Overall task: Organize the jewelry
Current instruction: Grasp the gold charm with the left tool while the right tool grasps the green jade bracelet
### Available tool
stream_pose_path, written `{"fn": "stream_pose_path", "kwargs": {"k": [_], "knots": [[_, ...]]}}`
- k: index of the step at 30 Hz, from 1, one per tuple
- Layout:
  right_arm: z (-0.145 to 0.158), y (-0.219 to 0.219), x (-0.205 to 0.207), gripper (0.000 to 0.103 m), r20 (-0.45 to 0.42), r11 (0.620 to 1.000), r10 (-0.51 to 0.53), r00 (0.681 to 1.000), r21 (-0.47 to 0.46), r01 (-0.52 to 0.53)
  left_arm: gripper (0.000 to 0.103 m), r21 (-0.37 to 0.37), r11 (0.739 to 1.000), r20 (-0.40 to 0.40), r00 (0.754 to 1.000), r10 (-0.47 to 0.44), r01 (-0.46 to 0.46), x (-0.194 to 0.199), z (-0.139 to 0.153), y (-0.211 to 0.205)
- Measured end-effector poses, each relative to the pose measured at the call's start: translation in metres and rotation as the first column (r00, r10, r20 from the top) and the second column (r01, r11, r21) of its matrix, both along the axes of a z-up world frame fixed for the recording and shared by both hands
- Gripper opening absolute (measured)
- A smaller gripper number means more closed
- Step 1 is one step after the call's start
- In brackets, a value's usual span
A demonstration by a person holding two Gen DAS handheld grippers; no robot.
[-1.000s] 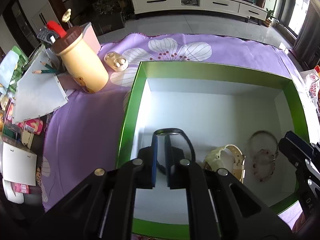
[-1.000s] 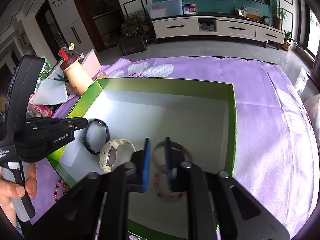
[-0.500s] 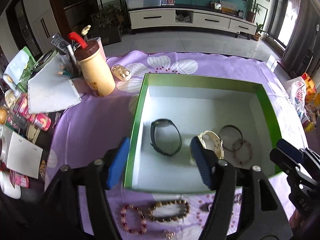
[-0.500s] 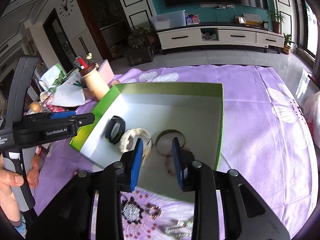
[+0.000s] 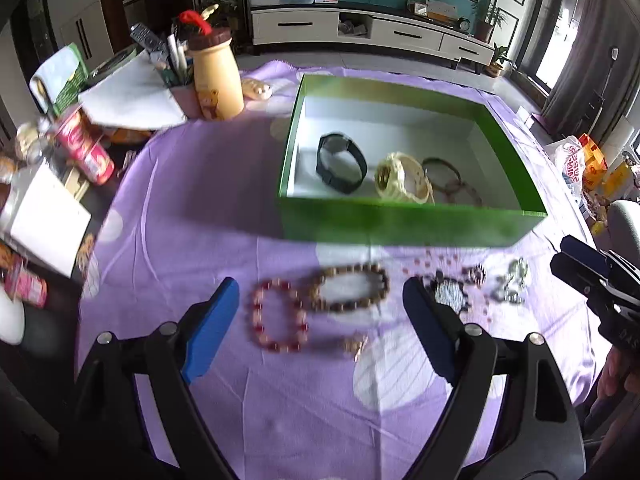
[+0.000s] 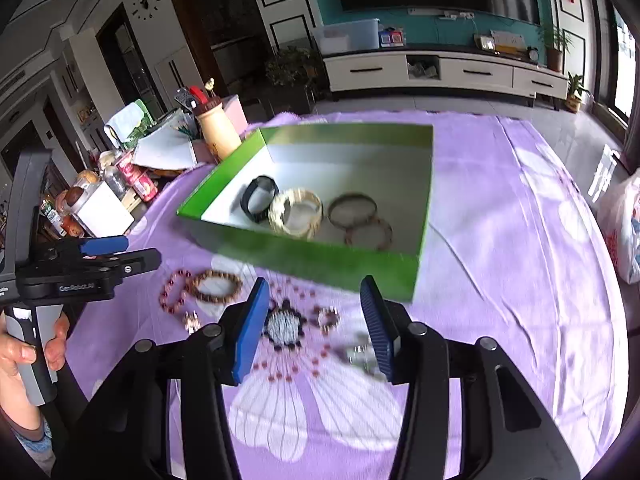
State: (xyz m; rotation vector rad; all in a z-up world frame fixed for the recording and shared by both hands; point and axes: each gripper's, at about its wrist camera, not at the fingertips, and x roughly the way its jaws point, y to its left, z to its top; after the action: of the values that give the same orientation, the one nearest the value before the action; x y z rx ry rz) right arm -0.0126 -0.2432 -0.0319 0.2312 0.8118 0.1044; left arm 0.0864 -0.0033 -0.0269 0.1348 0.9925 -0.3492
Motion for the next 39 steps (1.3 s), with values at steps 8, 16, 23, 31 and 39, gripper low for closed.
{"fn": "stream_pose_path", "kwargs": {"k": [8,16,23,31,39], "knots": [[-0.033,0.003,-0.03,0.048,-0.058,0.999,-0.03,0.998,-0.037,0.027,0.085,-0.034,0.999,-0.075,0.997,-0.004,0.001,-0.037,-0.036,0.016],[-0.052,0.005,-0.035,0.048,-0.081,0.998,-0.041,0.996,-0.059,0.036,0.085,-0.008,1.0,-0.107,0.994,-0.009,0.009,-0.043,-0.057,0.005],[-0.054,0.0,-0.034,0.048,-0.078,0.998,-0.05,0.996,-0.054,0.045,0.085,0.022,0.999,-0.091,0.996,-0.022,0.024,-0.037,-0.058,-0.012],[-0.06,-0.004,-0.026,0.048,-0.09,0.995,-0.049,0.995,-0.096,0.04,0.083,0.042,0.998,-0.077,0.996,-0.048,0.052,-0.032,-0.061,-0.027],[-0.067,-0.008,-0.009,0.048,-0.087,0.99,-0.021,0.996,-0.141,0.009,0.064,0.034,0.997,-0.092,0.993,-0.07,0.073,-0.026,-0.066,-0.037]]}}
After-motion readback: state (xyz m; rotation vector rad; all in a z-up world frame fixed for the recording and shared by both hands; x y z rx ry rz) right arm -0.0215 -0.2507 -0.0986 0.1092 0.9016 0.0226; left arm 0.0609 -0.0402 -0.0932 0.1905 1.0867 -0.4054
